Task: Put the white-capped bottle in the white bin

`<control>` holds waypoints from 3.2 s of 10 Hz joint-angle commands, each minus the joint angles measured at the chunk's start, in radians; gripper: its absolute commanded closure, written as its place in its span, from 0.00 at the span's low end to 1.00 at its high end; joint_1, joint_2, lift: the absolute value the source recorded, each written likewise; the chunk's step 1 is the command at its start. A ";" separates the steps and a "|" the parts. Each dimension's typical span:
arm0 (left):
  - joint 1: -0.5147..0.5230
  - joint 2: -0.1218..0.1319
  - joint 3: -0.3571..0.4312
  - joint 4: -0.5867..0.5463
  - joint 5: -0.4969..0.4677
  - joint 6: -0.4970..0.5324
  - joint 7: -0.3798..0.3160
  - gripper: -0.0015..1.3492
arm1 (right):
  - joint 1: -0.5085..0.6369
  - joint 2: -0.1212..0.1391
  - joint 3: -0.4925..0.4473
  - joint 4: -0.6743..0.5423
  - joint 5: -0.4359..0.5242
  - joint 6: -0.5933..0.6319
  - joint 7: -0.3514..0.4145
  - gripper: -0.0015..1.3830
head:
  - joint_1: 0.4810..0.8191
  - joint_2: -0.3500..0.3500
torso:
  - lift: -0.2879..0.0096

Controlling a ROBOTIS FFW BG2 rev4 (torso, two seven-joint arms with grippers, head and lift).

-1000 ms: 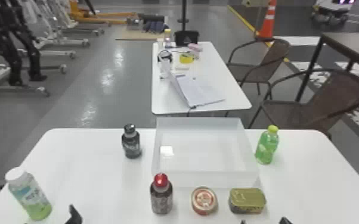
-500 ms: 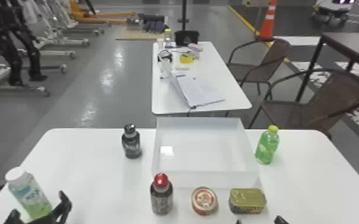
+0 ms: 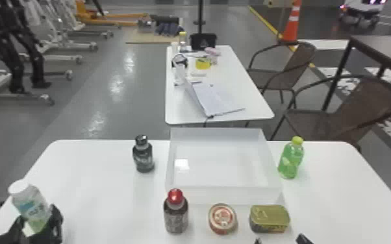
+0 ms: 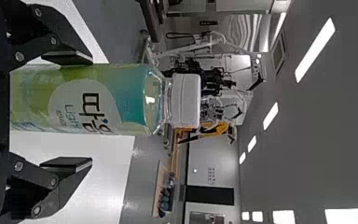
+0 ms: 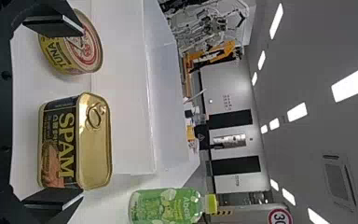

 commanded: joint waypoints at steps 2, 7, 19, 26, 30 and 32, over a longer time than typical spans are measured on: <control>0.007 0.010 0.001 0.001 0.009 0.015 -0.002 0.81 | 0.000 0.002 0.000 0.000 0.000 0.000 0.001 0.07 | 0.20 0.50 | 0.63; 0.007 0.010 0.001 -0.055 -0.040 0.003 -0.080 0.84 | -0.002 0.002 0.000 0.003 0.000 0.000 0.002 0.07 | 0.20 0.50 | 0.63; -0.337 -0.047 -0.226 -0.176 -0.114 0.314 -0.842 0.84 | -0.032 0.002 0.007 0.028 -0.005 0.000 0.009 0.07 | 0.20 0.50 | 0.63; -0.596 0.056 -0.576 -0.096 -0.946 0.383 -0.997 0.83 | -0.058 0.002 0.023 0.051 -0.011 0.000 0.012 0.07 | 0.20 0.50 | 0.63; -0.659 0.059 -0.658 -0.053 -1.011 0.396 -1.000 0.04 | -0.063 0.000 0.027 0.054 -0.017 0.000 0.012 0.07 | 0.20 0.50 | 0.63; -0.648 0.062 -0.613 -0.072 -1.004 0.382 -1.002 0.12 | -0.063 0.000 0.027 0.054 -0.018 0.000 0.012 0.07 | 0.20 0.50 | 0.63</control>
